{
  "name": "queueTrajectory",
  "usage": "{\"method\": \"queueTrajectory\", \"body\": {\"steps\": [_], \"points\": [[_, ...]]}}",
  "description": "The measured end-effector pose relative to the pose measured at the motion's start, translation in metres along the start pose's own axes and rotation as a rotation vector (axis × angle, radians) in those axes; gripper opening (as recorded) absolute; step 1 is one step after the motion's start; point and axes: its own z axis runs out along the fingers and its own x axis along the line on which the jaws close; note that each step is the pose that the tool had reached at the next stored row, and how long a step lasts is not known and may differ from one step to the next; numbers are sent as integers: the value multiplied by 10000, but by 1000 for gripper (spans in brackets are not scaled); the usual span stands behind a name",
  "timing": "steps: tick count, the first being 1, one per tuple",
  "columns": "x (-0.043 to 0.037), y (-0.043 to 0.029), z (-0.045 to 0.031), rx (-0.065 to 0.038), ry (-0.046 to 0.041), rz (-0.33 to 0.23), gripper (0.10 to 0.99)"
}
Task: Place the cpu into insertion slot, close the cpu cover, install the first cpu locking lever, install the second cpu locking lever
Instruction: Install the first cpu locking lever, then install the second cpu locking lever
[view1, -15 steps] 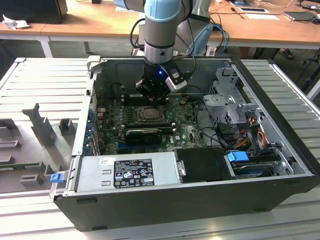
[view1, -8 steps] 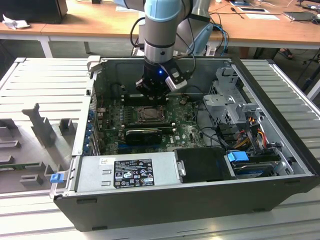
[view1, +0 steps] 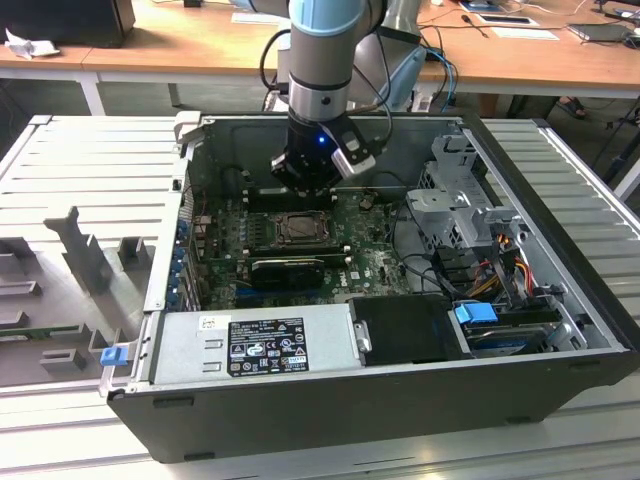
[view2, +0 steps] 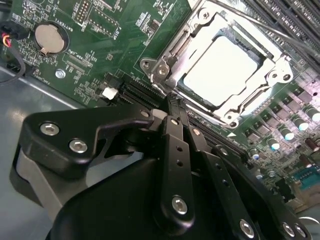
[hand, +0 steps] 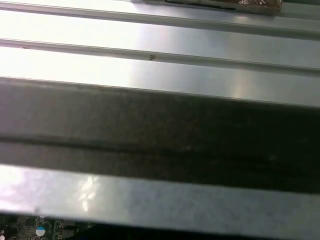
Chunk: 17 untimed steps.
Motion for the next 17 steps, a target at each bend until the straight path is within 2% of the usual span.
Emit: {"method": "queueTrajectory", "body": {"steps": [17], "points": [[7, -65, -15, 1, 1, 3, 106]]}}
